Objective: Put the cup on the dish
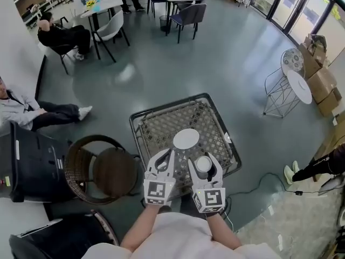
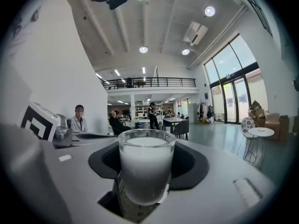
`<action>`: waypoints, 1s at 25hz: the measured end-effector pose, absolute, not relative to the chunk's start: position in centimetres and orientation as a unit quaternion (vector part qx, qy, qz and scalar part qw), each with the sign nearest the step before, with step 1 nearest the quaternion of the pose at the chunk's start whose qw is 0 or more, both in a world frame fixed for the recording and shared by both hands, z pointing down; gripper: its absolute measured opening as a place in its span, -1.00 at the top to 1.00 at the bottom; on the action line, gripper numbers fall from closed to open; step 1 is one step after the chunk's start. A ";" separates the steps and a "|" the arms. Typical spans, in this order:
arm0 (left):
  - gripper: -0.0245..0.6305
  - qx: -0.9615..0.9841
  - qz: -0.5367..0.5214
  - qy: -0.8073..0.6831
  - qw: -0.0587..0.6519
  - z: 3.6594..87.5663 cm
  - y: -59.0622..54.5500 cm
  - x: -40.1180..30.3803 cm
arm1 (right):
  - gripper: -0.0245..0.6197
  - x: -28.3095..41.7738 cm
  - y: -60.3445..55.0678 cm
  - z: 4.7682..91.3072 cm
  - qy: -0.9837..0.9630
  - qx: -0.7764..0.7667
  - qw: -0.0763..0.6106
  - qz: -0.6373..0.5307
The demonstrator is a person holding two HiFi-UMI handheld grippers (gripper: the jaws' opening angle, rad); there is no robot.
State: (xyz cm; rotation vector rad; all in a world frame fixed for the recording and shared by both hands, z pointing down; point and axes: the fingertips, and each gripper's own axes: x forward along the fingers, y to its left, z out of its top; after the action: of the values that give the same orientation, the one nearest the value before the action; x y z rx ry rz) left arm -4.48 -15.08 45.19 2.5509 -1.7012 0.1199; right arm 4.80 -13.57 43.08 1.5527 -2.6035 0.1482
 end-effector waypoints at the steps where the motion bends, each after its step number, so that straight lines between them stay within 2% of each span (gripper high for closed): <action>1: 0.92 0.828 0.046 -0.557 0.041 46.1 -15.5 -4.6 | 0.14 4.4 -14.1 44.2 -0.860 0.504 0.063 0.049; 11: 0.92 0.818 0.083 -0.560 0.101 51.5 -19.4 -3.7 | 0.14 2.4 -19.7 51.6 -0.871 0.481 0.082 0.055; 18: 0.92 0.812 0.097 -0.565 0.109 55.8 -21.9 -4.7 | 0.14 4.4 -23.4 58.0 -0.855 0.501 0.104 0.086; 25: 0.92 0.813 0.120 -0.548 0.156 60.5 -22.2 -3.5 | 0.14 5.2 -24.7 63.5 -0.850 0.499 0.136 0.097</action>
State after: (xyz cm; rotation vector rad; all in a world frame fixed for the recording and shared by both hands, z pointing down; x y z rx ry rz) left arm -3.49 -22.20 60.52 2.3283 -1.5701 0.3442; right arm 5.16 -24.72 63.54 1.4447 -2.4625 0.2806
